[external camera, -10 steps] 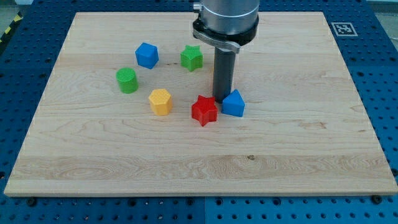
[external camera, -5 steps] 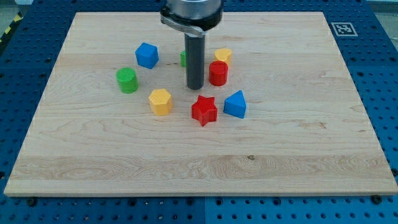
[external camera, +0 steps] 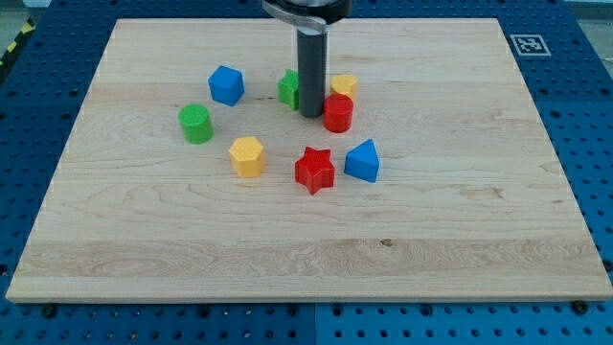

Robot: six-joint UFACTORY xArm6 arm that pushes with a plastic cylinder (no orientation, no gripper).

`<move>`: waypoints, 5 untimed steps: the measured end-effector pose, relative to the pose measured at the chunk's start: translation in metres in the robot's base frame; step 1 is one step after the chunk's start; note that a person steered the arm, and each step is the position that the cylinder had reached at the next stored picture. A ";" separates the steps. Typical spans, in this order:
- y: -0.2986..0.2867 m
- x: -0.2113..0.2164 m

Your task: Move the red circle to the top of the blue triangle

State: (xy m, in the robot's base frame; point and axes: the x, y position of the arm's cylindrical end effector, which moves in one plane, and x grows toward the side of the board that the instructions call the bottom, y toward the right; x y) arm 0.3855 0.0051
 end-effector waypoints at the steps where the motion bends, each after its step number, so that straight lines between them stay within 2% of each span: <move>1: 0.014 0.000; 5: 0.036 0.031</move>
